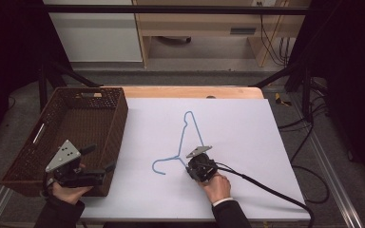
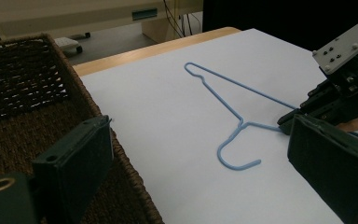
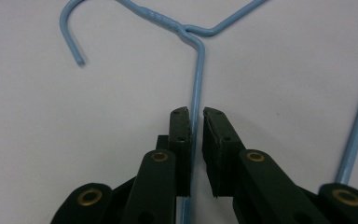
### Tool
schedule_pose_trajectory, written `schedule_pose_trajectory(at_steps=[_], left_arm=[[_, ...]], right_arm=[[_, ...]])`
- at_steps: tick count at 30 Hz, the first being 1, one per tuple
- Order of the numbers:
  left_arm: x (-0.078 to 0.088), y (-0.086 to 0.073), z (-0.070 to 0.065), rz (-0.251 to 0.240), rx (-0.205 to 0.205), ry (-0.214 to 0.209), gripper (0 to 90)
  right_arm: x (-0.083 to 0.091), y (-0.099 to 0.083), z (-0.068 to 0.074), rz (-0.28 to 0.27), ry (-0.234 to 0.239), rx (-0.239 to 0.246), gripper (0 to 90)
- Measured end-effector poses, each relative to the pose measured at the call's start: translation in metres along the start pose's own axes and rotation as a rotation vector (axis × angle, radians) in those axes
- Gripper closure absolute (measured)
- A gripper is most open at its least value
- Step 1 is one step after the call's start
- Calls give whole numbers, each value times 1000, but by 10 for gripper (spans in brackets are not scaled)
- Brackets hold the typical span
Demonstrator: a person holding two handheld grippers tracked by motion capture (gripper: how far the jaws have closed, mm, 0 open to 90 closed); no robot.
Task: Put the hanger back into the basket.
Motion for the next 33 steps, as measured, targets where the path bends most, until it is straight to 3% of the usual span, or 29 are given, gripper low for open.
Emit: schedule_pose_trajectory(at_steps=[7,10,14,21,33], left_arm=[[-3,-2,-1,11,-1,-1,65],[-3,-2,-2,14,-5,-2,65],[-4,-3,-4,16,-1,-4,67],[-5,-3,-8,20,-9,-15,68],[-8,-6,-16,31,-25,-35,67]], right_arm=[[0,1,3,17,-16,2,858],[0,1,2,19,-8,-27,866],[0,2,2,26,0,-103,870],[1,1,0,20,16,-121,872],[22,6,-7,-56,60,-136,873]])
Point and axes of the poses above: each handheld gripper's, and its own axes: x roughly backward along the jaws, y roughly out of its top, z roughly to its left, the point moved 6 cm from there along -x, roughly forward along the jaws, and after that the axes turned 14 degrees about x, right-handed, at the moved point
